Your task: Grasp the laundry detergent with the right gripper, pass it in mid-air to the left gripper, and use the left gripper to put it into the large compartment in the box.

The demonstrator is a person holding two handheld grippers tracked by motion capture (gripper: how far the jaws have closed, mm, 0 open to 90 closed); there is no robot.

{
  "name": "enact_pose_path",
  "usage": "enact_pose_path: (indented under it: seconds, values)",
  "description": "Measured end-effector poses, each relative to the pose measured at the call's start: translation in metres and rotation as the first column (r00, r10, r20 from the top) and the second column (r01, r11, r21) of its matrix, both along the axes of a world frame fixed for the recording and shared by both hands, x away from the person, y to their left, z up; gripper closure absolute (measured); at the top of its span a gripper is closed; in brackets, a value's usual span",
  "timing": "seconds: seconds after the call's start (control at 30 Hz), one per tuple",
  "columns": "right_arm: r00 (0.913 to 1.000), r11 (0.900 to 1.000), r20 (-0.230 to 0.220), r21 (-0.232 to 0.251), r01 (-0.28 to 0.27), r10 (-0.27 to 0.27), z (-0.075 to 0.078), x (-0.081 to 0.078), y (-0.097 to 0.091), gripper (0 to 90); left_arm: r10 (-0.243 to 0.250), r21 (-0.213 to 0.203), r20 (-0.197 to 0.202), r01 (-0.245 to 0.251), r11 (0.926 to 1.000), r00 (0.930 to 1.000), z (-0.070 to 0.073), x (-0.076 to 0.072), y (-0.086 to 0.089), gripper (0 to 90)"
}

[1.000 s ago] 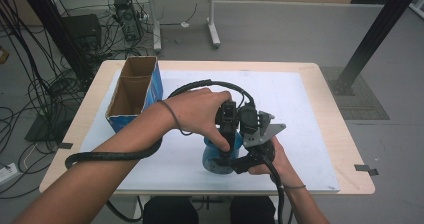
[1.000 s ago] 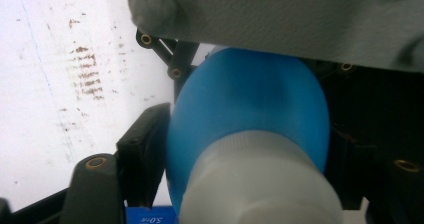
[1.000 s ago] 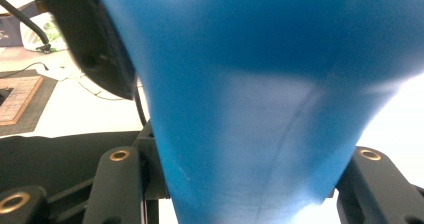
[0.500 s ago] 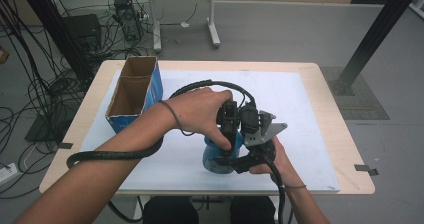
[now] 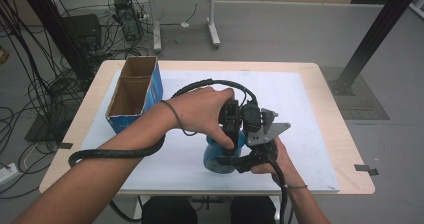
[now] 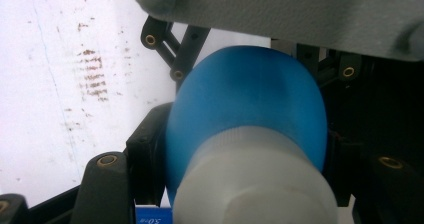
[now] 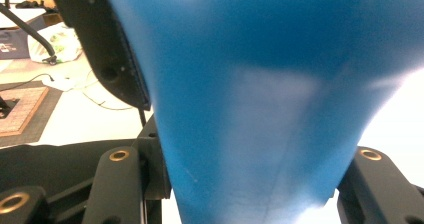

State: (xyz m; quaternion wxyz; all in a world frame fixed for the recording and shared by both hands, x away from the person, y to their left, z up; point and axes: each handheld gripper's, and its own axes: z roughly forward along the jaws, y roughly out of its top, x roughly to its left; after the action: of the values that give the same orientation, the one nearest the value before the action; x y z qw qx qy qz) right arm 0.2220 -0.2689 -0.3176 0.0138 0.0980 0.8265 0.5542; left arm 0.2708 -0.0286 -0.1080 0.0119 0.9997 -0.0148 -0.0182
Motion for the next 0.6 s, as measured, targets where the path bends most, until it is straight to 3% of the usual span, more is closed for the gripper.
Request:
enact_pose_path:
  seconds: [0.6]
  values:
    - [1.0000,1.0000,0.002,0.004,0.002,-0.002,0.0002,0.0008,0.0013,43.5,0.002,-0.018,0.005,-0.001,0.9998,1.0000,0.0007,0.0006,0.0061,37.3]
